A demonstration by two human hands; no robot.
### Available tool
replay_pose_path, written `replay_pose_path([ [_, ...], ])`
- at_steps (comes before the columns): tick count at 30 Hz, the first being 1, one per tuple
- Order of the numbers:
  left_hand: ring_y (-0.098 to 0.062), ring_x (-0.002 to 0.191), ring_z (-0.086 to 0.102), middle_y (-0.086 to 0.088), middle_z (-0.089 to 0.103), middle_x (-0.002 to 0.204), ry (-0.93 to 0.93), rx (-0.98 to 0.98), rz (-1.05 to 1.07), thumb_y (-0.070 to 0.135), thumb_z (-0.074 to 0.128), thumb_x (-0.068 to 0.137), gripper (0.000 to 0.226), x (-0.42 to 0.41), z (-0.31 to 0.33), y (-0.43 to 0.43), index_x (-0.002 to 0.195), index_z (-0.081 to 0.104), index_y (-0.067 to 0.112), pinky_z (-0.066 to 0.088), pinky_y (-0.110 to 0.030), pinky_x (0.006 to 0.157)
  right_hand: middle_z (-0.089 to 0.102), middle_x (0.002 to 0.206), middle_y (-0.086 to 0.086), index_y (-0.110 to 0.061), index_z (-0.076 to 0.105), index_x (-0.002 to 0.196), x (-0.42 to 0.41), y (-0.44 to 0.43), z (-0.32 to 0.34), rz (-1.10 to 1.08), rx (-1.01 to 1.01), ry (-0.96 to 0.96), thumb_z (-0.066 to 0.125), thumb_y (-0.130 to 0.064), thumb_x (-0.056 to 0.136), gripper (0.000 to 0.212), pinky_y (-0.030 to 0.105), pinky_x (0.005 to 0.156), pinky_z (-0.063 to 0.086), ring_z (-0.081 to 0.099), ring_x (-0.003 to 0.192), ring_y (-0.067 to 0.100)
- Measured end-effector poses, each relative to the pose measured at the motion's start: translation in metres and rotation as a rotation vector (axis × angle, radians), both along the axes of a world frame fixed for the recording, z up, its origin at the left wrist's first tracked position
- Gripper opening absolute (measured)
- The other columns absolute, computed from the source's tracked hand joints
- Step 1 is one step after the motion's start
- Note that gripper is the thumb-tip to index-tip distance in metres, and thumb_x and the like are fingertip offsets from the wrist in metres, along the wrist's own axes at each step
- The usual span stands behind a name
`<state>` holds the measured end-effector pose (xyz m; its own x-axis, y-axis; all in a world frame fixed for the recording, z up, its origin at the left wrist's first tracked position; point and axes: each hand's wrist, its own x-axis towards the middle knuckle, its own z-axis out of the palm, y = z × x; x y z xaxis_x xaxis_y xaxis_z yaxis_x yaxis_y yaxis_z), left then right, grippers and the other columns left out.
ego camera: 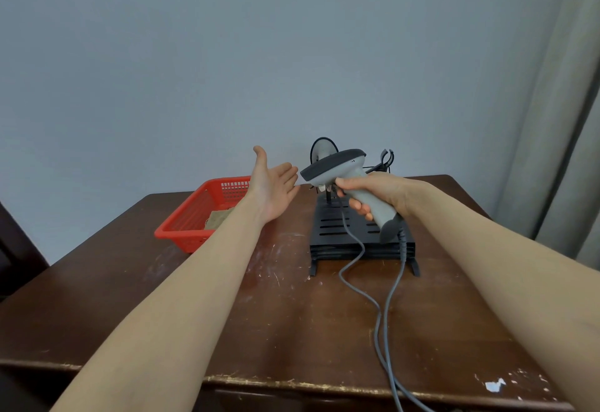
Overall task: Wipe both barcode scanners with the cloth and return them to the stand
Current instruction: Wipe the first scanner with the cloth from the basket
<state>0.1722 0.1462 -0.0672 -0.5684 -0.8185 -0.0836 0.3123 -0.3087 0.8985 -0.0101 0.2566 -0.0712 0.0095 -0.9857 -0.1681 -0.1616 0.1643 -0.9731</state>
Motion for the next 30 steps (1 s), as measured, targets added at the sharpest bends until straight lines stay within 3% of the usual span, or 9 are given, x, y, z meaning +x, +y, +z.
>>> replay_pose_path([
  [10,-0.021,0.145,0.022,-0.011,0.023,0.157,-0.005,0.008,0.017,0.078,0.016,0.084,0.1,0.004,0.005,0.002,0.149,0.019,0.002,0.019,-0.039,0.119,0.05,0.053,-0.001,-0.016,0.057,0.078,0.008,0.003,0.006,-0.019,-0.022,-0.02,0.061,-0.04,0.089,0.027,0.019,0.041,0.04,0.043,0.041,0.008],
  [15,-0.021,0.146,0.02,-0.01,0.022,0.157,-0.024,-0.004,0.029,0.076,0.016,0.086,0.098,0.009,0.009,0.004,0.149,0.02,0.002,0.021,-0.039,0.118,0.054,0.057,0.001,-0.014,0.058,0.09,0.012,-0.001,0.01,-0.033,0.004,-0.079,0.064,-0.047,0.084,0.034,0.019,0.042,0.043,0.045,0.043,0.008],
  [18,-0.025,0.141,0.031,-0.011,0.035,0.152,-0.194,-0.108,0.144,0.071,0.018,0.09,0.089,0.014,0.011,0.003,0.146,0.03,0.002,0.029,-0.04,0.115,0.056,0.061,0.002,-0.012,0.057,0.092,0.021,-0.008,0.015,-0.052,0.014,-0.125,0.068,-0.048,0.081,0.04,0.02,0.043,0.045,0.047,0.045,0.009],
  [21,-0.026,0.114,0.058,-0.012,0.059,0.127,-0.419,-0.283,0.402,0.057,0.021,0.098,0.069,0.022,0.013,-0.004,0.129,0.054,0.005,0.046,-0.041,0.101,0.057,0.062,0.002,-0.012,0.057,0.092,0.036,-0.019,0.019,-0.065,-0.001,-0.179,0.071,-0.044,0.08,0.037,0.02,0.043,0.045,0.048,0.045,0.008],
  [23,-0.025,0.098,0.063,-0.01,0.066,0.111,-0.533,-0.381,0.535,0.043,0.023,0.101,0.056,0.033,0.014,-0.011,0.11,0.064,0.006,0.051,-0.04,0.092,0.058,0.063,0.002,-0.012,0.058,0.095,0.05,-0.028,0.02,-0.113,0.002,-0.217,0.074,-0.044,0.077,0.04,0.021,0.043,0.046,0.05,0.046,0.009],
  [26,-0.026,0.104,0.063,-0.009,0.069,0.108,-0.739,-0.524,0.636,0.012,0.034,0.094,0.033,0.056,0.011,-0.027,0.088,0.067,0.014,0.049,-0.038,0.094,0.06,0.063,0.005,-0.01,0.059,0.097,0.071,-0.042,0.018,-0.221,-0.001,-0.281,0.076,-0.041,0.077,0.041,0.02,0.043,0.046,0.051,0.044,0.01],
  [30,-0.026,0.111,0.058,-0.01,0.064,0.121,-1.028,-0.579,0.636,-0.003,0.037,0.089,0.038,0.081,-0.001,-0.043,0.107,0.069,0.009,0.044,-0.03,0.085,0.061,0.066,0.009,-0.011,0.062,0.089,0.089,-0.062,0.01,-0.305,0.01,-0.343,0.075,-0.038,0.079,0.031,0.019,0.042,0.046,0.05,0.042,0.01],
])
